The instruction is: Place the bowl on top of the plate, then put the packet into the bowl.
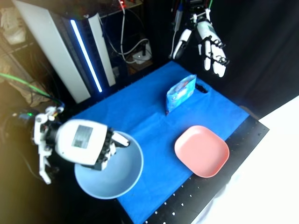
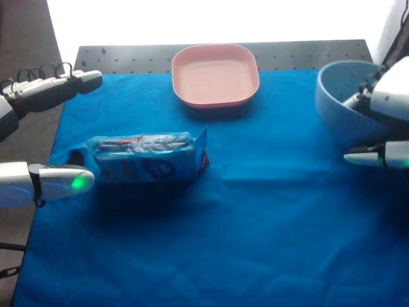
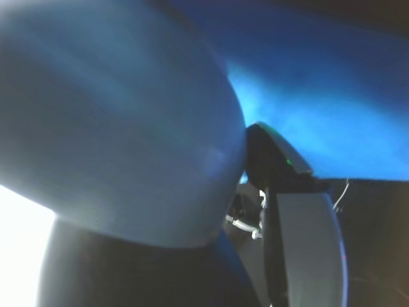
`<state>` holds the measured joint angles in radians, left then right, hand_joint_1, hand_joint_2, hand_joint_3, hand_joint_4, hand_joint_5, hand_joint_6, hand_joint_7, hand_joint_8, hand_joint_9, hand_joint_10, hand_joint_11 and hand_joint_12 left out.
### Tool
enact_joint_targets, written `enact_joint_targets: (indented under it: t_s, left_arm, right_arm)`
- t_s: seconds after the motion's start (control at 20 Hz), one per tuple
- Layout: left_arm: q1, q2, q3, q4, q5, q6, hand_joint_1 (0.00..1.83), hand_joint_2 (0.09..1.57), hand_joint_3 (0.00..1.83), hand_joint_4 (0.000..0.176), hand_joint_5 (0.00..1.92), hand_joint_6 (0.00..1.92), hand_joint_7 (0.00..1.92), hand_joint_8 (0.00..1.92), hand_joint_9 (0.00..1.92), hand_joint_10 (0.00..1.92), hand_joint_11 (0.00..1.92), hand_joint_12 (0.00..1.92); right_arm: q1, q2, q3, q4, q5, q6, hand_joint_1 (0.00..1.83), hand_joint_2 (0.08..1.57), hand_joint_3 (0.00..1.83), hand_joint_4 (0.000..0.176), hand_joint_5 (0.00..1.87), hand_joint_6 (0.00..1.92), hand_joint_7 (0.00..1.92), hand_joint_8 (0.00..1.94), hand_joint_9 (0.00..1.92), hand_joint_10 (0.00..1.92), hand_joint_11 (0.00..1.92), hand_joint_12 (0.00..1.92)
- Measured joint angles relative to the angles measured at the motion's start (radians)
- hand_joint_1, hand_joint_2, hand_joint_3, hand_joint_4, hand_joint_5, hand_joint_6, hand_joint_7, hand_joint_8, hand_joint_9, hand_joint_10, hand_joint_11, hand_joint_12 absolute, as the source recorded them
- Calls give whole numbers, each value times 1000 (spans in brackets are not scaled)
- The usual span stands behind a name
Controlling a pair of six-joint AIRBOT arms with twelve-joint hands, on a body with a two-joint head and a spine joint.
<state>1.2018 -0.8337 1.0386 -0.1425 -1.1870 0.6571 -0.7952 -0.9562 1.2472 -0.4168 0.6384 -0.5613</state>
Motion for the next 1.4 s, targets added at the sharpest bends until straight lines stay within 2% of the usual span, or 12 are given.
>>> enact_joint_targets:
  t_s: [0.05, 0.2, 0.7, 0.85, 0.9, 1.0, 1.05, 1.1, 1.15, 1.2, 1.3, 1.4]
  left_arm:
    - [0, 0, 0, 0, 0, 0, 645, 939, 0, 134, 201, 2, 136, 4, 130, 2, 0, 482]
    - [1, 0, 0, -1, -1, -2, 636, 941, 0, 125, 214, 3, 156, 4, 145, 4, 0, 545]
    - [1, -5, 6, -1, -7, -2, 651, 932, 0, 122, 212, 0, 141, 2, 129, 2, 0, 437]
    - [1, -5, 6, -1, -7, -2, 625, 938, 1, 109, 201, 3, 153, 3, 137, 2, 0, 482]
    - [1, -5, 6, -1, -8, -3, 625, 938, 1, 123, 201, 1, 137, 3, 129, 2, 0, 425]
    - [1, -5, 8, 0, -7, -2, 636, 936, 0, 135, 213, 1, 144, 1, 138, 2, 0, 527]
    - [1, -5, 10, 0, -8, -3, 636, 936, 0, 135, 213, 1, 144, 1, 138, 2, 0, 527]
    - [1, -5, 10, -1, -8, -3, 672, 931, 0, 133, 221, 2, 140, 0, 129, 0, 0, 500]
    - [1, -5, 10, 0, -8, -3, 672, 931, 0, 133, 223, 1, 132, 2, 118, 2, 0, 455]
    - [1, -6, 11, 2, -9, -3, 666, 925, 0, 142, 225, 0, 150, 3, 142, 6, 0, 540]
    - [1, -11, 14, -8, -13, -3, 653, 929, 1, 133, 226, 1, 157, 5, 146, 7, 0, 553]
    - [1, -13, 14, 0, -14, -6, 647, 936, 1, 132, 223, 0, 133, 2, 111, 3, 0, 408]
  right_arm:
    - [15, -6, 0, -7, 5, 0, 953, 974, 933, 0, 648, 1921, 1402, 1941, 1555, 1921, 1589, 1921]
    - [22, -16, 0, -29, 10, 2, 955, 931, 1005, 0, 650, 1921, 1312, 1941, 1494, 1921, 1571, 1921]
    - [89, -85, 62, -21, 6, 2, 858, 1169, 617, 0, 509, 1921, 1282, 1941, 1466, 1921, 1530, 1921]
    - [123, -140, 108, -13, 6, 1, 910, 1075, 783, 0, 559, 1921, 1395, 1941, 1595, 1921, 1629, 1921]
    - [135, -160, 128, -10, 5, 1, 938, 1305, 469, 0, 848, 1921, 1407, 1941, 1617, 1921, 1640, 1921]
    - [157, -197, 162, -6, 2, 2, 944, 1002, 918, 0, 631, 1921, 1379, 1941, 1564, 1921, 1569, 1921]
    - [164, -212, 172, -6, -2, 2, 944, 1002, 918, 0, 631, 1921, 1379, 1941, 1564, 1921, 1569, 1921]
    - [176, -230, 188, -7, -7, 2, 1148, 679, 1430, 0, 809, 1901, 1156, 1941, 1548, 1921, 1541, 1921]
    - [189, -245, 201, -8, -12, 2, 1023, 794, 1244, 0, 751, 1917, 1323, 1941, 1549, 1921, 1545, 1921]
    - [210, -264, 219, -14, -19, 3, 1433, 1085, 841, 0, 1036, 1921, 1392, 1941, 1565, 1921, 1590, 1921]
    - [243, -292, 247, -15, -31, 3, 1453, 1123, 697, 0, 1034, 1921, 1376, 1941, 1552, 1921, 1585, 1921]
    - [277, -331, 281, -48, -66, 3, 1039, 1416, 234, 0, 993, 1921, 1349, 1941, 1544, 1921, 1597, 1921]
